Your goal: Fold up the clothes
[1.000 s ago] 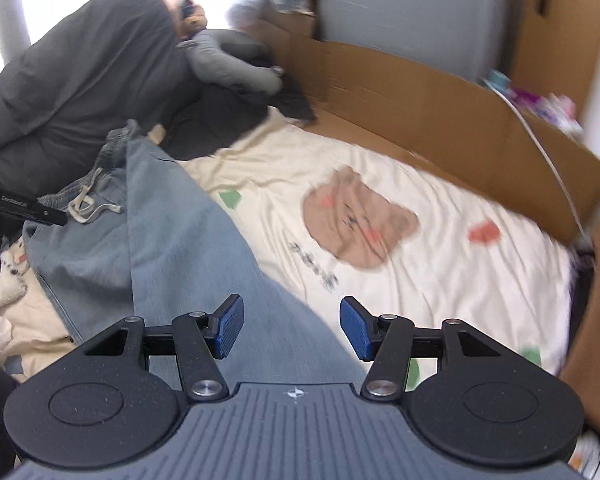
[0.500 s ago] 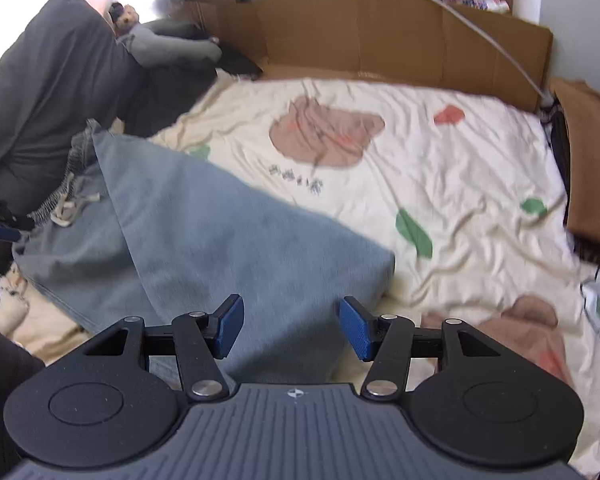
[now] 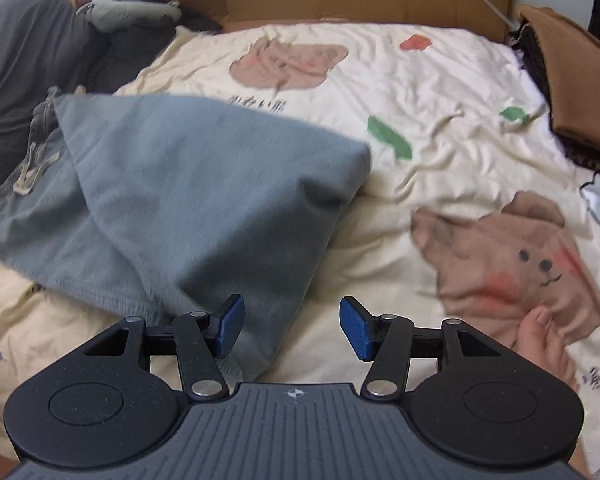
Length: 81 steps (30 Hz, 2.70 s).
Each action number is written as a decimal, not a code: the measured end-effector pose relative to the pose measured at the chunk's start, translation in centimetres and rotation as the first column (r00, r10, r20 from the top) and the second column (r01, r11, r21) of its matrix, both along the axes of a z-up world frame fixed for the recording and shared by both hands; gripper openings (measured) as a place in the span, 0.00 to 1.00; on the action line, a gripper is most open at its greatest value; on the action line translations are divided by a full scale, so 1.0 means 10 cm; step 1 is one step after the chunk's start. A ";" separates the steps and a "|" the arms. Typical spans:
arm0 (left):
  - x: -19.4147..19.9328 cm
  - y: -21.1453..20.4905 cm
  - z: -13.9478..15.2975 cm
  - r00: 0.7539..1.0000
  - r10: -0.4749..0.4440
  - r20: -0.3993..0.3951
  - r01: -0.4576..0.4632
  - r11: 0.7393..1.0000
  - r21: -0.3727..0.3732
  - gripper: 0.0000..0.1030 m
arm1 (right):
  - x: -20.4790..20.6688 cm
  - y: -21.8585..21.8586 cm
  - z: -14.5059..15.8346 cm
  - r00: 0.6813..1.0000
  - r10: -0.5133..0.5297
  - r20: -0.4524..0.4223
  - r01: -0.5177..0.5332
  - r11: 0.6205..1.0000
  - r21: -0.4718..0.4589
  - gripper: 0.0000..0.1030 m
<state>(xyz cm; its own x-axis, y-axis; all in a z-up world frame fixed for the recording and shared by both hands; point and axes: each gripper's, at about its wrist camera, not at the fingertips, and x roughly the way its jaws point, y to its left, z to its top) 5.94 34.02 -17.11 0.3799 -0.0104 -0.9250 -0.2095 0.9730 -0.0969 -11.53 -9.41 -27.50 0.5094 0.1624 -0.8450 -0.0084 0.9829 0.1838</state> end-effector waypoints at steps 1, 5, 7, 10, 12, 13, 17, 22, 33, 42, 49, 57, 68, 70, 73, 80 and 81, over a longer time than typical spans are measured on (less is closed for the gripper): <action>-0.01 0.00 -0.01 1.000 0.001 -0.007 -0.001 1.000 0.004 0.53 | -0.02 0.03 -0.04 1.000 0.013 0.000 -0.013 1.000 0.014 0.57; -0.04 0.02 -0.07 0.999 0.006 -0.034 -0.006 1.000 0.022 0.53 | -0.06 0.16 -0.17 0.998 0.066 -0.007 -0.066 0.998 0.025 0.53; -0.06 0.03 -0.10 0.999 0.009 -0.047 -0.008 0.999 0.031 0.53 | -0.06 0.19 -0.23 0.997 0.076 -0.014 -0.076 0.997 0.034 0.53; -0.07 0.01 -0.14 0.998 0.009 -0.062 -0.006 0.999 0.042 0.53 | -0.12 0.22 -0.29 0.996 0.088 -0.033 -0.087 0.996 0.033 0.53; -0.06 -0.01 -0.15 0.998 0.005 -0.066 -0.002 0.999 0.045 0.53 | -0.18 0.24 -0.29 0.994 0.099 -0.052 -0.098 0.995 0.025 0.53; -0.06 -0.03 -0.15 0.998 -0.002 -0.063 0.005 0.999 0.046 0.53 | -0.20 0.26 -0.30 0.992 0.112 -0.062 -0.111 0.994 0.018 0.53; -0.06 -0.11 -0.15 0.998 -0.028 -0.054 0.031 0.998 0.051 0.54 | -0.20 0.33 -0.39 0.986 0.149 -0.073 -0.151 0.988 -0.020 0.53; -0.09 -0.16 -0.14 0.997 -0.027 -0.072 0.031 0.998 0.054 0.54 | -0.01 0.26 -0.49 0.989 0.099 -0.109 -0.094 0.995 0.044 0.23; -0.11 -0.11 0.21 1.000 -0.018 -0.020 0.019 0.998 0.057 0.54 | 0.33 0.14 0.32 0.987 0.155 -0.048 -0.154 0.988 0.025 0.03; -0.19 0.03 0.66 0.998 0.047 0.044 -0.049 0.997 0.053 0.54 | 0.83 -0.14 1.03 0.979 0.203 -0.017 -0.204 0.977 -0.067 0.02; -0.20 0.20 0.97 0.990 0.094 0.102 -0.098 0.995 0.028 0.57 | 1.27 -0.24 1.52 0.962 0.273 -0.023 -0.273 0.951 -0.145 0.02; 0.26 0.25 1.04 0.985 0.109 0.133 -0.105 0.994 -0.035 0.59 | 1.91 -0.37 1.87 0.946 0.309 -0.094 -0.323 0.922 -0.214 0.02; 1.26 0.03 0.78 0.984 0.139 0.110 -0.130 0.988 -0.085 0.59 | 2.79 -0.64 1.63 0.906 0.349 -0.241 -0.406 0.877 -0.257 0.02; 1.45 0.01 0.65 0.982 0.159 0.104 -0.149 0.984 -0.096 0.59 | 2.98 -0.75 1.54 0.902 0.349 -0.253 -0.412 0.873 -0.263 0.02; 1.71 0.00 0.45 0.977 0.190 0.096 -0.179 0.977 -0.115 0.59 | 3.27 -0.93 1.37 0.912 0.324 -0.250 -0.385 0.886 -0.259 0.01; 2.35 0.05 -0.07 0.972 0.212 0.101 -0.205 0.976 -0.075 0.59 | 3.95 -1.20 0.98 0.928 0.305 -0.214 -0.358 0.890 -0.283 0.01; 2.45 0.07 -0.14 0.972 0.211 0.102 -0.205 0.977 -0.065 0.59 | 4.05 -1.23 0.94 0.930 0.301 -0.210 -0.353 0.890 -0.289 0.01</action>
